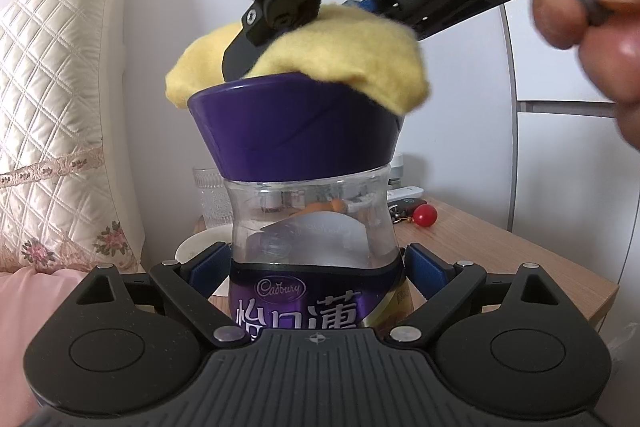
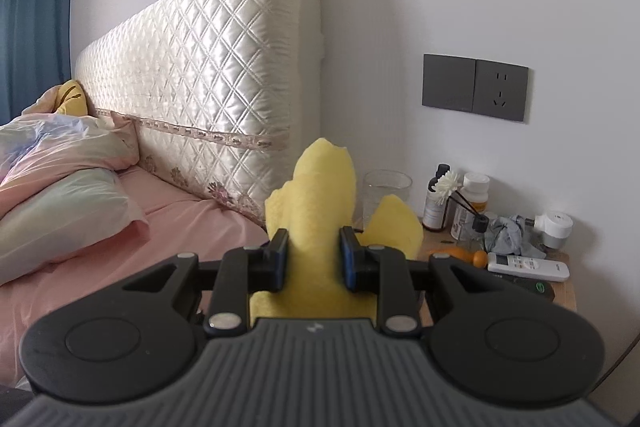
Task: Clean container
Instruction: 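Wipe the purple lid with the cloth in the right tool, left tool holding the jar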
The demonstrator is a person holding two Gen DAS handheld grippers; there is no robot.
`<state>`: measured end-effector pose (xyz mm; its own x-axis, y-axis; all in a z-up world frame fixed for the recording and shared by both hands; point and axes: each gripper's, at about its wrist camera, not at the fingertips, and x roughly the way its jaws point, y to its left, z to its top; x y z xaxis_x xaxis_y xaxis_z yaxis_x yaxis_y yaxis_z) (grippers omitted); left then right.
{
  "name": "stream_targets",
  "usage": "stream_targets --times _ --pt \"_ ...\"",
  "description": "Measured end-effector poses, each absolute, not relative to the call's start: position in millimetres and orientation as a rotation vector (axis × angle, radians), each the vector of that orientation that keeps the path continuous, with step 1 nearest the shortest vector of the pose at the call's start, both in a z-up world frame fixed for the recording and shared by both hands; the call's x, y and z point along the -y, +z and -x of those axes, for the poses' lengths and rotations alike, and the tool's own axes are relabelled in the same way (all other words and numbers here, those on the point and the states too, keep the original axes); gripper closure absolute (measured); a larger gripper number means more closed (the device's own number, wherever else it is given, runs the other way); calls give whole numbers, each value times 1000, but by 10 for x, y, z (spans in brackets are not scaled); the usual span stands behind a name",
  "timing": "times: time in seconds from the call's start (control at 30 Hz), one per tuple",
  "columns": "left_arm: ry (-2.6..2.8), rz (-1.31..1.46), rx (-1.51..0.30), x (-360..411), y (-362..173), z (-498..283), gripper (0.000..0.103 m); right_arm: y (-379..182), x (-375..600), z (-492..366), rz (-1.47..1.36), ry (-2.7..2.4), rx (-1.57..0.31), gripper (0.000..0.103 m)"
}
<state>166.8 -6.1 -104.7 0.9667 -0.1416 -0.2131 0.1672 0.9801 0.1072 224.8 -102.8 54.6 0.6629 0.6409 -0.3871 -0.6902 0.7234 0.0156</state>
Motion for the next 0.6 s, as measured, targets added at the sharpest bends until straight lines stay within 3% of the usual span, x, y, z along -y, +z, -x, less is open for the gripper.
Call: stream_targets --times 0.6 --pt "-133 -128 -202 174 -1045 -1626 8 547 1217 -2344 136 709 -380 76"
